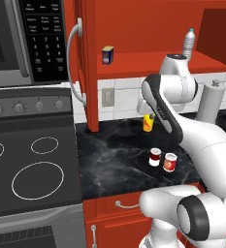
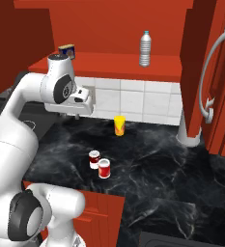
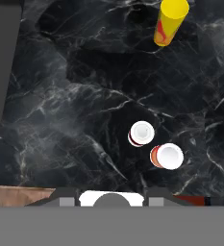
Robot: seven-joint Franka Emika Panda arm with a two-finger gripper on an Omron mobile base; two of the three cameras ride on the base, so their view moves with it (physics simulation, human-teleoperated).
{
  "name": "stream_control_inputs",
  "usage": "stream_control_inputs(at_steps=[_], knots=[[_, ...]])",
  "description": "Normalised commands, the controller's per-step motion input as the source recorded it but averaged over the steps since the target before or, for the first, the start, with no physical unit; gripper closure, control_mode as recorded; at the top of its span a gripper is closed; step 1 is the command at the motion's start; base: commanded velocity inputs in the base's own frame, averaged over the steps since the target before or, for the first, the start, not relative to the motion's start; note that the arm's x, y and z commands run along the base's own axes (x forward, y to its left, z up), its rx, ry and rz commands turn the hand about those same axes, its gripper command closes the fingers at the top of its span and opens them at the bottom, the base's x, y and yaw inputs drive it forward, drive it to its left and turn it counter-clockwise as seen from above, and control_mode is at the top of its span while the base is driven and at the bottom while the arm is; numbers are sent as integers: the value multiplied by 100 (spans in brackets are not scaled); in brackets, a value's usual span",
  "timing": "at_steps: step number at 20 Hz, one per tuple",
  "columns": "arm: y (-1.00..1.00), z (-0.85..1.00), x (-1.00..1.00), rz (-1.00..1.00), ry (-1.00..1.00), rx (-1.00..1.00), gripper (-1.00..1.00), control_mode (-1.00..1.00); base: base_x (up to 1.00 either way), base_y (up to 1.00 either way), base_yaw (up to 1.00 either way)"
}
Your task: Pick the cans from the counter and place them in their designated side in the cabinet.
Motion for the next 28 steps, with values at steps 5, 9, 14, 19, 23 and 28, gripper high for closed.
stream_control_inputs(at_steps=[5, 9, 14, 19, 23, 28], knots=[[-1, -7, -7, 0, 0, 0, -100, -100, 0, 0, 0], [-10, -22, -23, 0, 0, 0, -100, -100, 0, 0, 0], [-14, -19, -24, 0, 0, 0, -100, -100, 0, 0, 0], [-8, -17, -15, 1, 0, 0, -100, -100, 0, 0, 0], [-5, -11, -5, 2, -3, 0, -100, -100, 0, 0, 0], [-9, -13, 0, 2, -4, 0, -100, -100, 0, 0, 0]])
